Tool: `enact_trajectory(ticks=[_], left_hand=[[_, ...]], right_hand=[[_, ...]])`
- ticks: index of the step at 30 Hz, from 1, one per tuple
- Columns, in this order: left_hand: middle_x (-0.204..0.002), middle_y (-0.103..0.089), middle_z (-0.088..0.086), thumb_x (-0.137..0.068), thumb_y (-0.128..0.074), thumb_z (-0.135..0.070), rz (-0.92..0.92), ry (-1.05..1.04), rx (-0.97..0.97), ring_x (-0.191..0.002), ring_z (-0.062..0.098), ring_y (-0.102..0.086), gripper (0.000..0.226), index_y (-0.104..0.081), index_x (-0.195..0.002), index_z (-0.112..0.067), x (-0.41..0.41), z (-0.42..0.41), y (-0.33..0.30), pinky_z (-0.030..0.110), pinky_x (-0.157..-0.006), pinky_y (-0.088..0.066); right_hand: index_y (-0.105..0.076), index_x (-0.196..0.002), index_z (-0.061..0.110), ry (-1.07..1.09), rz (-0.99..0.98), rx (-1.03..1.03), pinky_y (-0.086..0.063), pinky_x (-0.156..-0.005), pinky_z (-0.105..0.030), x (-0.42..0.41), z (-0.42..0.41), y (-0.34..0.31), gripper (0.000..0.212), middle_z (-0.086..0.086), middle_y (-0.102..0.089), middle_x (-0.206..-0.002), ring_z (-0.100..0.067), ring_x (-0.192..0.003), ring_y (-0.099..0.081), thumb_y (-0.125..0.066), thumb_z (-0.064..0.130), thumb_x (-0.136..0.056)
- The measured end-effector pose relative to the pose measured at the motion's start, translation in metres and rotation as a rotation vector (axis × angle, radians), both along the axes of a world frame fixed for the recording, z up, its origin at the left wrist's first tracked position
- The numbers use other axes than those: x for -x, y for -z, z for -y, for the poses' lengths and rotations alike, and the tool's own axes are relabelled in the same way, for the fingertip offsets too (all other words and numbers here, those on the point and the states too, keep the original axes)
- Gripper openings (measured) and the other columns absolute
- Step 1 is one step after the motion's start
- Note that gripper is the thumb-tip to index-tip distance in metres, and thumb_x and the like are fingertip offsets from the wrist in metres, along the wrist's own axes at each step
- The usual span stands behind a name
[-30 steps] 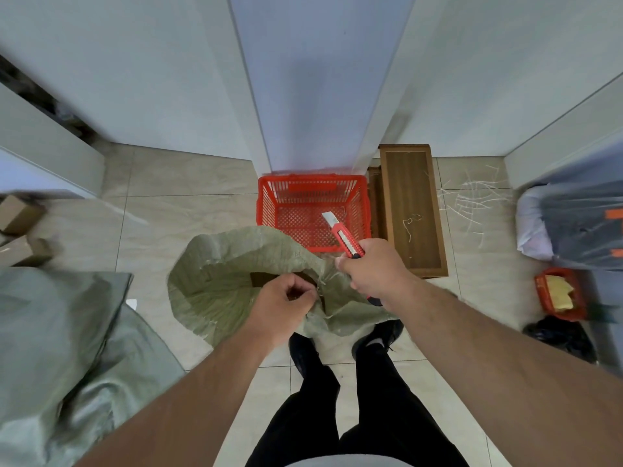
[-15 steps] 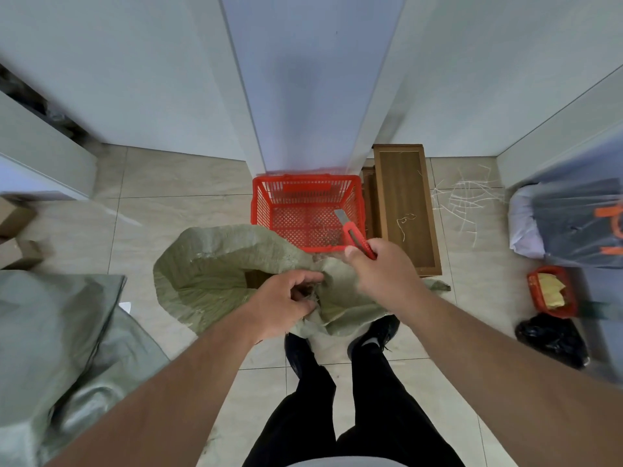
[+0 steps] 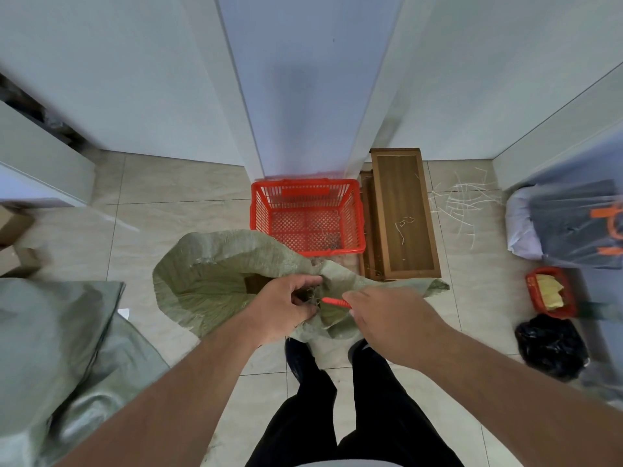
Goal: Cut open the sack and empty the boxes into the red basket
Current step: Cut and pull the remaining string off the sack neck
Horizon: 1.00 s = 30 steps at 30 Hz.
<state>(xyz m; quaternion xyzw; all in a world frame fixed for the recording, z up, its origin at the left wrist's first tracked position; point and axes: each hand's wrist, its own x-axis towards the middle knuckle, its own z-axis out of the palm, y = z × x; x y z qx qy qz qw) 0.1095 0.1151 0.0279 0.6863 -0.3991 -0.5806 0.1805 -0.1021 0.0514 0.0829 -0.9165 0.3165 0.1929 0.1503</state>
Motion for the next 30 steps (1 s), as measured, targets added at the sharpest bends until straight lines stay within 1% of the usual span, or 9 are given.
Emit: enact_trajectory(ticks=[4,10,16,18,20,22,24,28,30], left_hand=[[-0.103,-0.068,0.000,-0.094,-0.073,-0.015,0.018,0.004,-0.006,-0.074,0.007,-0.058,0.055,-0.060,-0.140,-0.042,-0.001,0.000,0.003,0.012,-0.059,-0.047],[-0.113,-0.072,-0.005,-0.093,-0.072,-0.009,0.019,0.023,-0.012,-0.073,0.004,-0.060,0.059,-0.059,-0.142,-0.037,0.005,0.001,0.002,0.013,-0.062,-0.053],[-0.088,-0.067,-0.005,-0.094,-0.068,-0.004,0.050,0.007,-0.036,-0.061,0.006,-0.053,0.058,-0.059,-0.143,-0.034,0.002,0.002,0.001,0.011,-0.053,-0.046],[-0.096,-0.069,-0.009,-0.095,-0.066,-0.004,0.057,0.040,-0.027,-0.071,0.012,-0.065,0.058,-0.059,-0.143,-0.035,0.006,0.000,-0.002,0.014,-0.059,-0.054],[-0.116,-0.071,-0.011,-0.094,-0.064,0.000,0.039,0.049,-0.020,-0.095,0.019,-0.073,0.061,-0.058,-0.145,-0.032,0.014,0.000,-0.002,0.022,-0.078,-0.062],[-0.110,-0.071,-0.010,-0.093,-0.064,0.002,0.020,0.023,-0.017,-0.081,0.010,-0.070,0.063,-0.056,-0.146,-0.033,0.015,0.003,-0.003,0.013,-0.067,-0.057],[-0.084,-0.064,-0.006,-0.094,-0.066,-0.002,0.040,-0.007,-0.015,-0.058,0.004,-0.052,0.065,-0.055,-0.145,-0.040,0.003,0.006,-0.004,0.013,-0.051,-0.045],[-0.080,-0.057,-0.001,-0.096,-0.068,-0.011,0.111,0.037,-0.008,-0.058,0.007,-0.046,0.067,-0.047,-0.148,-0.048,-0.021,0.003,-0.007,0.018,-0.049,-0.042],[-0.082,-0.061,0.001,-0.096,-0.069,-0.014,0.104,0.047,-0.002,-0.059,0.008,-0.048,0.069,-0.044,-0.150,-0.049,-0.024,-0.001,-0.008,0.020,-0.051,-0.045]], right_hand=[[-0.057,-0.123,0.022,0.009,-0.072,-0.004,-0.042,-0.060,-0.035,-0.003,-0.003,-0.004,0.019,0.001,-0.069,-0.103,-0.022,-0.078,-0.062,-0.049,0.021,-0.106],[-0.056,-0.123,0.014,0.016,-0.191,0.005,-0.039,-0.065,-0.037,-0.022,-0.016,-0.012,0.025,-0.007,-0.067,-0.112,-0.029,-0.092,-0.069,-0.050,0.008,-0.100],[-0.058,-0.124,0.012,0.049,-0.268,0.003,-0.037,-0.064,-0.035,-0.035,-0.022,-0.017,0.024,-0.008,-0.068,-0.113,-0.030,-0.093,-0.071,-0.052,0.008,-0.101],[-0.059,-0.124,0.012,0.043,-0.311,0.007,-0.036,-0.060,-0.034,-0.035,-0.022,-0.017,0.024,-0.008,-0.067,-0.115,-0.030,-0.090,-0.068,-0.050,0.008,-0.102],[-0.063,-0.125,0.010,0.045,-0.339,-0.002,-0.040,-0.065,-0.034,-0.045,-0.022,-0.011,0.027,-0.009,-0.068,-0.118,-0.032,-0.096,-0.069,-0.051,0.005,-0.101],[-0.069,-0.124,0.011,0.031,-0.409,-0.069,-0.042,-0.072,-0.036,-0.048,-0.022,-0.003,0.028,-0.008,-0.071,-0.122,-0.032,-0.109,-0.071,-0.053,0.005,-0.102],[-0.070,-0.124,0.014,0.043,-0.468,-0.113,-0.042,-0.071,-0.033,-0.035,-0.019,-0.001,0.027,-0.004,-0.073,-0.120,-0.027,-0.108,-0.072,-0.055,0.007,-0.103],[-0.061,-0.124,0.024,0.216,-0.271,-0.072,-0.049,-0.059,-0.030,0.002,-0.010,-0.022,0.021,0.006,-0.069,-0.104,-0.017,-0.084,-0.069,-0.053,0.021,-0.104],[-0.059,-0.113,0.032,0.341,-0.071,-0.103,-0.057,-0.065,-0.029,0.007,-0.005,-0.033,0.013,0.011,-0.065,-0.093,-0.008,-0.074,-0.065,-0.047,0.037,-0.108]])
